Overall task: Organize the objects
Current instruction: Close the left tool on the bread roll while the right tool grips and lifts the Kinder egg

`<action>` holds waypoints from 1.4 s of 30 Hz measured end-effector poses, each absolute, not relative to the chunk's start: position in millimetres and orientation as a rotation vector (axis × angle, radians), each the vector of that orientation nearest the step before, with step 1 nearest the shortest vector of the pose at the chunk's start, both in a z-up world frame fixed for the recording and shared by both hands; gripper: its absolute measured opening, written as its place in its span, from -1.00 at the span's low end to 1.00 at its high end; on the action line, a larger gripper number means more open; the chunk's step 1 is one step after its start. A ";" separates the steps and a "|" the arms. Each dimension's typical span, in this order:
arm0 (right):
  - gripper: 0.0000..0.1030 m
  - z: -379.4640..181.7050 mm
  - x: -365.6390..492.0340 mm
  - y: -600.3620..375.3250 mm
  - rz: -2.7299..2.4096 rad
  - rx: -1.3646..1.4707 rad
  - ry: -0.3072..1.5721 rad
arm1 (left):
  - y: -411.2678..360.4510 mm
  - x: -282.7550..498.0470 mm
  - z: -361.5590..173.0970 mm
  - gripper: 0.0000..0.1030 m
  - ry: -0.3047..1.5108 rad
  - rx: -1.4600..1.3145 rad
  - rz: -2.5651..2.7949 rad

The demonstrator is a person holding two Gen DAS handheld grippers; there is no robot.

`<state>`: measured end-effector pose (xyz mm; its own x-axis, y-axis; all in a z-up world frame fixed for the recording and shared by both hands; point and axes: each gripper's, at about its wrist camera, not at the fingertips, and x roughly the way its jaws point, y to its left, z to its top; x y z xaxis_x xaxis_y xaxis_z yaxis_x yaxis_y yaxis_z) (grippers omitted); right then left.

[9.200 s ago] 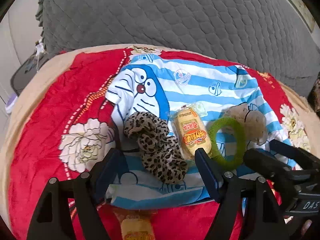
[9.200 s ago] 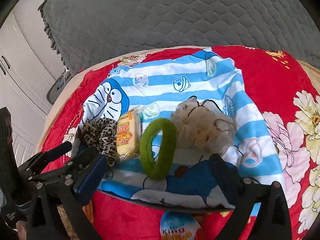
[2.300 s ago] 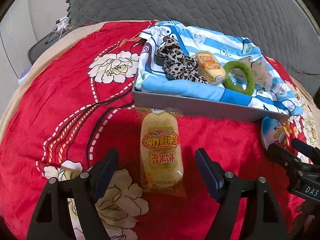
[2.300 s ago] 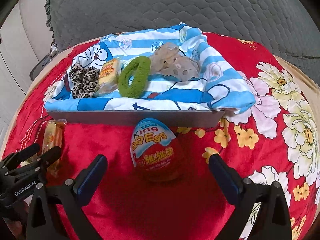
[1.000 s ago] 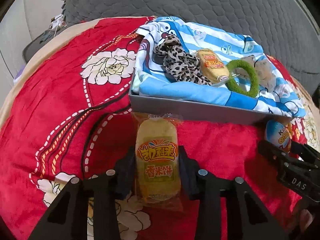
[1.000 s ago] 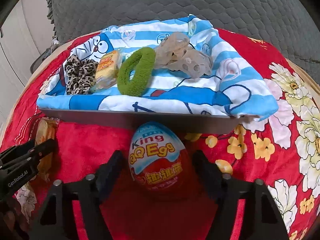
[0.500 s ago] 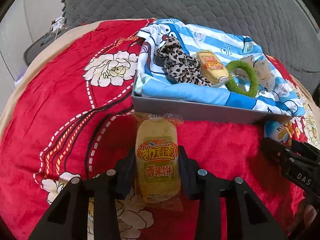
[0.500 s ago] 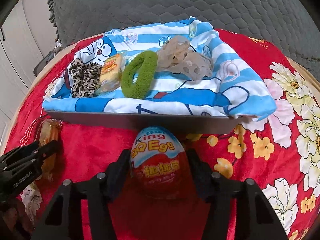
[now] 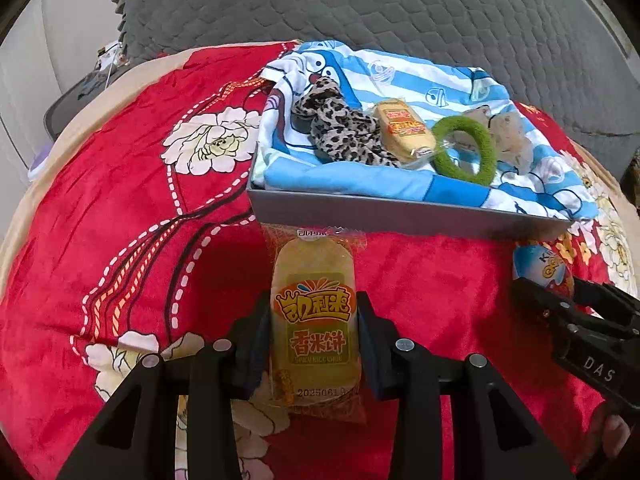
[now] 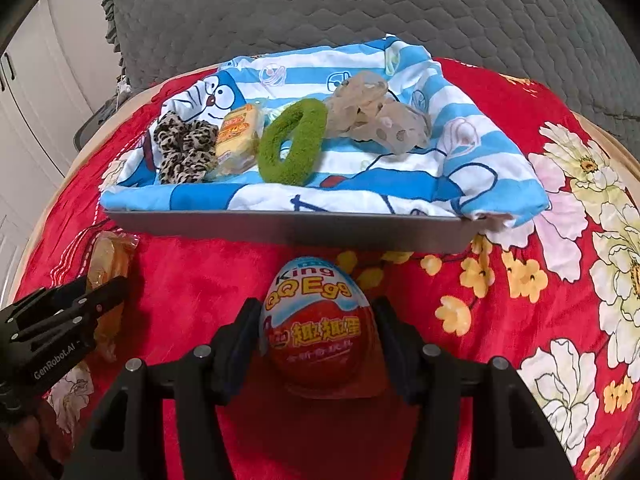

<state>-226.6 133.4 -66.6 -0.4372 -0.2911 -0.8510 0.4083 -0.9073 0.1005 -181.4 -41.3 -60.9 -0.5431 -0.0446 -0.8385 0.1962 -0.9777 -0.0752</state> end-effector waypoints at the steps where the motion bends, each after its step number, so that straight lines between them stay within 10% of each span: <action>1: 0.11 -66.0 -224.3 132.9 -2.353 1.360 0.169 | -40.1 -180.1 -59.9 -0.22 0.236 1.423 -2.636; 42: -0.02 33.6 -145.9 163.5 -2.416 1.171 0.148 | -14.8 -115.6 38.0 -0.22 0.207 1.290 -2.723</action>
<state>-145.9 163.5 33.6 -0.5391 -0.3472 -0.7673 0.4381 -0.8937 0.0967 -115.6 -14.8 38.0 -0.6288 -0.0512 -0.7759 0.1677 -0.9833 -0.0710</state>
